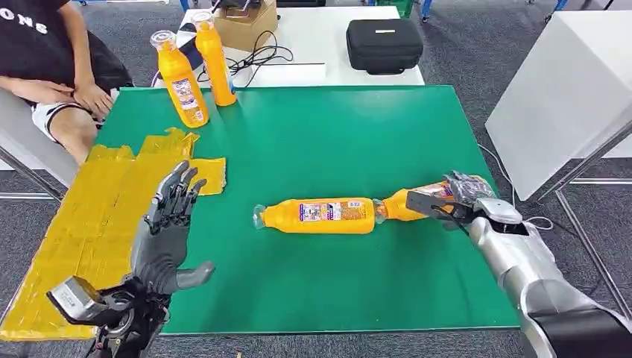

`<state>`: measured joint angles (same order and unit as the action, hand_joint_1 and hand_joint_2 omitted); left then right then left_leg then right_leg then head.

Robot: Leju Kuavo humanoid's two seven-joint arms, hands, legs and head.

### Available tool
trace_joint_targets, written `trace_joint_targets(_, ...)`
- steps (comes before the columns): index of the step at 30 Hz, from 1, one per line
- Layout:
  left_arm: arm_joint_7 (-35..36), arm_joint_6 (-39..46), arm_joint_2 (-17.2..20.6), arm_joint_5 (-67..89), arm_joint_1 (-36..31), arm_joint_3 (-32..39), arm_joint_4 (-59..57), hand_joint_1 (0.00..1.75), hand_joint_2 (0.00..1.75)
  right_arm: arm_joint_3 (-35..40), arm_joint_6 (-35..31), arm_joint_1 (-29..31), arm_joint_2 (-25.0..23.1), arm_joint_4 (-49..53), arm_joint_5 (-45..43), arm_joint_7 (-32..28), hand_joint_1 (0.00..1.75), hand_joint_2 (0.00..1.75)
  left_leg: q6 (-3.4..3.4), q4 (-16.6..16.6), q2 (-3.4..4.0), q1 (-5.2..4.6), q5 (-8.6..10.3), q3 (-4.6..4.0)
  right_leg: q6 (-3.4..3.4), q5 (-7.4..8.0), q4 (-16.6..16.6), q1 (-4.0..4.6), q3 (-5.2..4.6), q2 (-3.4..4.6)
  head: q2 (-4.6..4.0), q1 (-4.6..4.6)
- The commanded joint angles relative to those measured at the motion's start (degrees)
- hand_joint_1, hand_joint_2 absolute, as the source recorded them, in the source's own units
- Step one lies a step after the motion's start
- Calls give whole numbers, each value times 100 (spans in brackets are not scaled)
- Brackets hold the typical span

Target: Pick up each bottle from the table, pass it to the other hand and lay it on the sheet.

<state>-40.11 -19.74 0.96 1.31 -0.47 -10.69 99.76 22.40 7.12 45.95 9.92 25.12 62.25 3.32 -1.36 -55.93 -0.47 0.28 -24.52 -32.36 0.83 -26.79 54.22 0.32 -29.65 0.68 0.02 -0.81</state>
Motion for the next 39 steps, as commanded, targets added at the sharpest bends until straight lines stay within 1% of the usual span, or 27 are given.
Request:
trace_joint_targets(1, 11, 39, -33, -9, -415, -177, -781, 0, 175, 224, 442, 103, -58, -649, -72, -63, 0, 175, 3, 10, -14, 2, 0, 29, 8, -2, -16, 2, 36, -23, 0, 2)
trace_joint_targets(7, 11, 73, -15, -23, -329, -169, -754, 0, 175, 241, 488, 70, -73, -666, -60, -5, 0, 175, 4, 11, -8, 3, 2, 51, 7, 2, -19, 2, 58, -17, 0, 2)
trace_joint_targets(11, 11, 70, -8, -44, -286, -185, -766, 0, 175, 322, 673, -2, -18, -702, -12, -53, 0, 175, 2, 8, -9, 2, 1, 60, 3, 1, -15, 2, 65, -14, 0, 2)
trace_joint_targets(16, 11, 70, -8, -44, -286, -185, -766, 0, 175, 322, 673, -2, -18, -702, -12, -53, 0, 175, 3, 7, -8, 2, 0, 78, 3, 0, -15, 2, 82, -13, 0, 2)
trace_joint_targets(28, 11, 82, -38, -39, -271, -178, -848, 0, 175, 330, 656, -43, -16, -672, -17, -80, 0, 175, 4, 15, -12, 4, 3, 91, 6, 3, -24, 3, 97, -21, 0, 2)
trace_joint_targets(32, 11, 102, -149, 26, -101, -139, -853, 0, 175, 356, 620, -211, 15, -558, -40, -192, 0, 175, 3, 14, -10, 4, 1, 100, 4, 2, -25, 4, 104, -17, 0, 2)
trace_joint_targets(34, 11, 98, -147, 6, -94, -108, -896, 0, 175, 384, 675, -181, 18, -509, -42, -286, 0, 175, 3, 15, -11, 5, 2, 99, 6, 3, -27, 4, 104, -19, 0, 2)
trace_joint_targets(36, 11, 77, -147, -45, -139, -16, -1025, 0, 175, 479, 845, 4, -3, -449, -38, -508, 0, 175, 2, 8, -5, 2, -1, 97, 3, 0, -15, 2, 97, -11, 0, 2)
trace_joint_targets(37, 11, 75, -148, -43, -130, -8, -1027, 0, 175, 490, 888, 46, -8, -442, -39, -526, 0, 175, 4, 13, -6, 1, 3, 95, 6, 4, -20, 1, 96, -15, 0, 2)
trace_joint_targets(39, 11, 86, -204, -29, -43, 41, -1015, 0, 175, 604, 931, 75, 27, -340, -21, -701, 0, 175, 4, 12, 2, 0, 3, 93, 5, 5, -17, 0, 93, -8, 0, 2)
